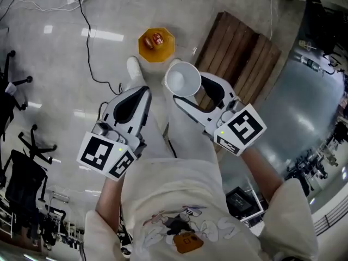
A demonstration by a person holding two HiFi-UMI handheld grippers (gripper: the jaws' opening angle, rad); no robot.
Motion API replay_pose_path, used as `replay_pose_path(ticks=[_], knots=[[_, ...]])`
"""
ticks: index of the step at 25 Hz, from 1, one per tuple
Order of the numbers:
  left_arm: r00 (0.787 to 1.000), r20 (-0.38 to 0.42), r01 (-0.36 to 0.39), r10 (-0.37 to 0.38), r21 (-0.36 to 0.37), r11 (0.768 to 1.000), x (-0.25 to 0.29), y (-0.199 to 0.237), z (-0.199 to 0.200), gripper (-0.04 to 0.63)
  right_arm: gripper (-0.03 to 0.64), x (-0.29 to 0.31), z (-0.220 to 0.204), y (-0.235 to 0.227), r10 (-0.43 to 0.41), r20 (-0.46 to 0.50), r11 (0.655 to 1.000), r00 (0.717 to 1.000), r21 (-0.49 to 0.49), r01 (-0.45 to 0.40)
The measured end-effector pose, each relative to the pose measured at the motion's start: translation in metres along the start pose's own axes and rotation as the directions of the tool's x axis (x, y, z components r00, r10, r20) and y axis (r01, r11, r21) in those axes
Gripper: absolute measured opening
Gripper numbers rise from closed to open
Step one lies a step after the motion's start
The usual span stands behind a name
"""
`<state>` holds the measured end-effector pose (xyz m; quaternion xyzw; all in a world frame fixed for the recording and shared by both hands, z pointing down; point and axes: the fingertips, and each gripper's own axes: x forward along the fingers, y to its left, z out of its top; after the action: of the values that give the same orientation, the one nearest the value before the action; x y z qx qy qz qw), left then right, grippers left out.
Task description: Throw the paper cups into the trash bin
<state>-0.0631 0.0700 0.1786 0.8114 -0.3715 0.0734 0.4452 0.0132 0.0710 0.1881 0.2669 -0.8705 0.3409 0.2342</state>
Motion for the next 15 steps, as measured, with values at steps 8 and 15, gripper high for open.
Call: replay_pose_path(ticks=[8,15], knots=[[0.994,-0.023,-0.107,0.106,-0.059,0.992,0.061,0.073,-0.085,0.006,0.295,0.066,-0.091,-0.061,0.049,-0.090,0.999,0.995,0.002,-0.049],[0.986,-0.042,-0.162,0.160,-0.069,0.984,0.120,0.125,-0.152,0.006,0.295,0.122,-0.167,-0.131,0.031,-0.138,1.000,0.990,0.000,-0.031]])
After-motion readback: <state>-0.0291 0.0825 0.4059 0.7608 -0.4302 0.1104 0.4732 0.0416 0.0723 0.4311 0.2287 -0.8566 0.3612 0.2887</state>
